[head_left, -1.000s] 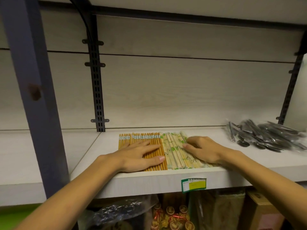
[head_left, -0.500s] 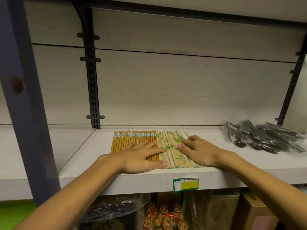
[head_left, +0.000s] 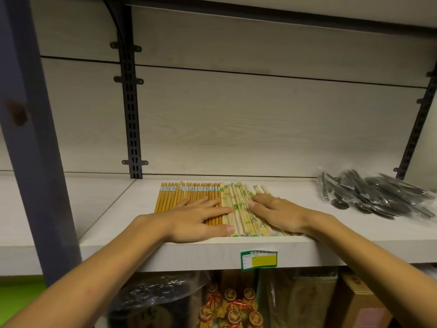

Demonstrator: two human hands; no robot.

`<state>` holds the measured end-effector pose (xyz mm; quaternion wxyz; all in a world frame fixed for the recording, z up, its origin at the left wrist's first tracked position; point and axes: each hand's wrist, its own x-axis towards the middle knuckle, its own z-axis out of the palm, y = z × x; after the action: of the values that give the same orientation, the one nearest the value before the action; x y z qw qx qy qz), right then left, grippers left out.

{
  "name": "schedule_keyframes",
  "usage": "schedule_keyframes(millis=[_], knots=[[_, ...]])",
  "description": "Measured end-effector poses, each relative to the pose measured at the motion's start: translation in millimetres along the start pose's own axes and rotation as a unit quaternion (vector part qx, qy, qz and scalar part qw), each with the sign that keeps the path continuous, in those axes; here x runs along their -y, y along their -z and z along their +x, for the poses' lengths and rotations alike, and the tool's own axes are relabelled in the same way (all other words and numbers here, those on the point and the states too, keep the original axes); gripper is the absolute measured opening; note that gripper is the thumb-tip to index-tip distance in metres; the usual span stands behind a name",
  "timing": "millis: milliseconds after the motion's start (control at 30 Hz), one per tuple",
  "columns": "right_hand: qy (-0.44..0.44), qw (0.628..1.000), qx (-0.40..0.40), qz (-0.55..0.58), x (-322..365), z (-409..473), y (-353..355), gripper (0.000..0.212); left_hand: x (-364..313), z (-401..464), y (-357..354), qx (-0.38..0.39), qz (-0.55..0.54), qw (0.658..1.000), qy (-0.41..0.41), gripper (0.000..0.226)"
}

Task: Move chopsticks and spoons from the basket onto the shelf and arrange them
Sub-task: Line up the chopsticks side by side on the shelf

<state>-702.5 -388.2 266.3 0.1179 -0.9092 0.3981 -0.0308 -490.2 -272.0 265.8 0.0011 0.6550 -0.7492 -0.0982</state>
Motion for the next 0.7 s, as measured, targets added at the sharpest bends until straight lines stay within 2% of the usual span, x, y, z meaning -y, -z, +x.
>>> schedule_keyframes(millis=[100, 267, 433, 600, 700], knots=[[0.02, 0.999, -0.029, -0.015, 3.5, 1.0, -0.1, 0.066, 1.0, 0.2, 3.8, -0.017, -0.004, 1.0, -0.005, 0.069], [0.021, 0.999, 0.024, -0.033, 11.3, 7.1, -4.5, 0.065, -2.0, -1.3, 1.3, -0.012, -0.007, 1.0, 0.001, 0.067], [0.015, 0.999, -0.005, -0.027, 6.2, 6.2, -9.1, 0.072, -3.8, -2.7, -0.1, -0.006, -0.01, 1.0, 0.001, 0.064], [0.034, 0.999, -0.015, 0.001, 9.4, 1.1, -5.9, 0.062, -5.6, 1.2, 4.4, -0.048, -0.038, 0.998, -0.025, 0.061], [0.019, 0.999, -0.011, 0.022, 5.8, 0.9, -6.4, 0.074, -14.9, 5.1, 5.8, -0.058, -0.055, 0.996, -0.04, 0.064]])
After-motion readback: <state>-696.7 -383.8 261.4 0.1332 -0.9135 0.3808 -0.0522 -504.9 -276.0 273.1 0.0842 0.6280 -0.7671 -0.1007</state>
